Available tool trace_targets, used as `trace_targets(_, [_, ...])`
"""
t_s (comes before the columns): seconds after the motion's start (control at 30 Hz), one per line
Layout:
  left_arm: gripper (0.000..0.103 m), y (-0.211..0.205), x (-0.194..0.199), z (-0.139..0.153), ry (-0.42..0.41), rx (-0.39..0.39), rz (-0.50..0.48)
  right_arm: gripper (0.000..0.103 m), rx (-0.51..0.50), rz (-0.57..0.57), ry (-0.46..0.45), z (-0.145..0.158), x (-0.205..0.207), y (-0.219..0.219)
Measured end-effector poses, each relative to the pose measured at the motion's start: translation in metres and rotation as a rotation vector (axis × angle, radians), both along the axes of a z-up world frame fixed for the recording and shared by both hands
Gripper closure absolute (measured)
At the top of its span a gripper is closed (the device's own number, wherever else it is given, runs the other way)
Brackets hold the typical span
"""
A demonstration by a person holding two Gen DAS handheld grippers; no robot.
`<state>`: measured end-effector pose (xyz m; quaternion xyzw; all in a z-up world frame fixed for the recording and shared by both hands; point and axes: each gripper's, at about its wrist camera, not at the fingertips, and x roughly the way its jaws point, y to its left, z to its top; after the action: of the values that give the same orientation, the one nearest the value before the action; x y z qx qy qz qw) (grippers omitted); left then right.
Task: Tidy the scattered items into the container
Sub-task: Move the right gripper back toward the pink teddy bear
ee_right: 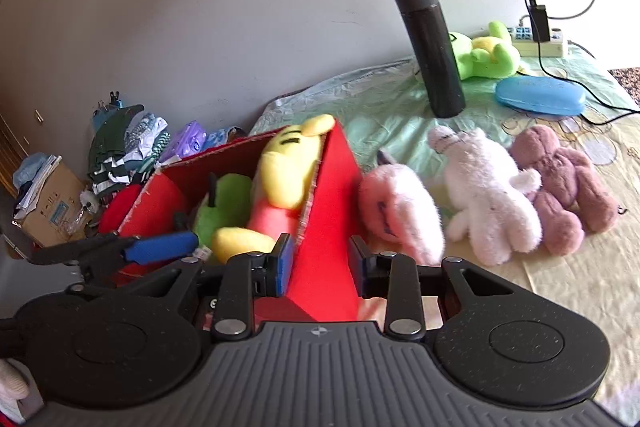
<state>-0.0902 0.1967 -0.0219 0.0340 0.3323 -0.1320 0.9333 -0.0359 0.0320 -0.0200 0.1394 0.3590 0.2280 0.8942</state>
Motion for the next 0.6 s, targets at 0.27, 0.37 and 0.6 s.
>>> trace_targets(0.27, [0.017, -0.051, -0.009, -0.007, -0.052, 0.085, 0.068, 0.069, 0.037, 0.025, 0.058, -0.011, -0.003, -0.047])
trace_targets(0.37, [0.022, -0.063, -0.016, -0.005, -0.096, 0.108, 0.103, 0.069, 0.052, 0.026, 0.067, -0.013, -0.003, -0.062])
trace_targets(0.6, [0.019, -0.094, -0.026, -0.001, -0.155, 0.112, 0.062, 0.069, 0.131, -0.046, 0.136, -0.026, 0.008, -0.095])
